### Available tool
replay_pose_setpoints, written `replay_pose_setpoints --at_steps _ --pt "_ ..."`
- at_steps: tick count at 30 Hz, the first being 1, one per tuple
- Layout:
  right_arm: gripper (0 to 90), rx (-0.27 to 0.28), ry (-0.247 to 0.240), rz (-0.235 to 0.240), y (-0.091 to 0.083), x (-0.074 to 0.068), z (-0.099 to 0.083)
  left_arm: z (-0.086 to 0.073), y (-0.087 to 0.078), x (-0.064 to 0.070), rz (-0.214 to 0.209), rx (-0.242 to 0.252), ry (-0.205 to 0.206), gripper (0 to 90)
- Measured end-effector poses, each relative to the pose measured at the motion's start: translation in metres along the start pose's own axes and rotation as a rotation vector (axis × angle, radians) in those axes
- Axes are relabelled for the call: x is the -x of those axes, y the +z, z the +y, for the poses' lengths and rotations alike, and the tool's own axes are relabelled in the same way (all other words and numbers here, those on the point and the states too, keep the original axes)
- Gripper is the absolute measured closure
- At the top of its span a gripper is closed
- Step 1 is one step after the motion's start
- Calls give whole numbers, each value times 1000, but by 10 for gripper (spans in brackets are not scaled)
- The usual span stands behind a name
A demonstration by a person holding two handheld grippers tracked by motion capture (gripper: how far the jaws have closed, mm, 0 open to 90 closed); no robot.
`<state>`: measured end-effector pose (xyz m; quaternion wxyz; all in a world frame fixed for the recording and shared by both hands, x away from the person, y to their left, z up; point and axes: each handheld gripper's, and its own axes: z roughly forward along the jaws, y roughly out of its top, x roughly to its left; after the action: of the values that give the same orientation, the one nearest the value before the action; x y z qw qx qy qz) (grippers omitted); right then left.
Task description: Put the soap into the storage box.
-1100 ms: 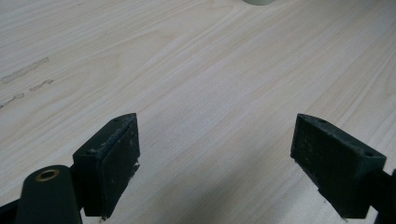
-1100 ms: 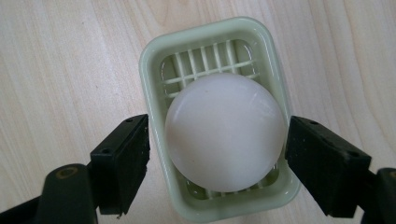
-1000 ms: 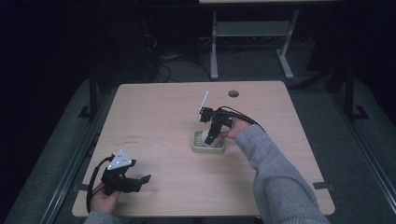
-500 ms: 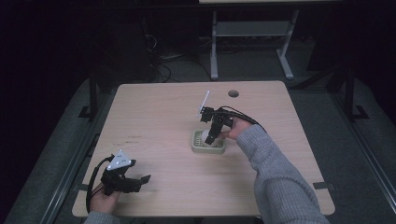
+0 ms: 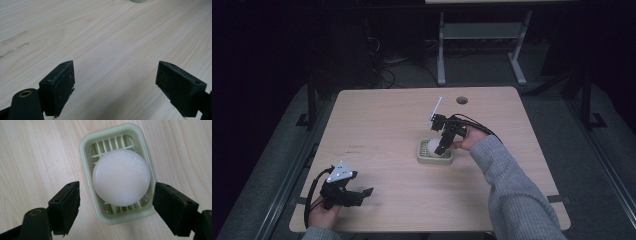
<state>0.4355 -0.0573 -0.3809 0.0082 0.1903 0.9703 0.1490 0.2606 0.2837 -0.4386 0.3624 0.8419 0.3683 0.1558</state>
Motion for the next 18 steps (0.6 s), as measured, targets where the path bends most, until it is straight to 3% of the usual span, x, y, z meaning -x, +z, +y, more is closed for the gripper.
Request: replay_pose_setpoints --at_steps 18 --pt "216 4 24 -3 -11 -3 -19 0 1 1 -5 1 0 153"
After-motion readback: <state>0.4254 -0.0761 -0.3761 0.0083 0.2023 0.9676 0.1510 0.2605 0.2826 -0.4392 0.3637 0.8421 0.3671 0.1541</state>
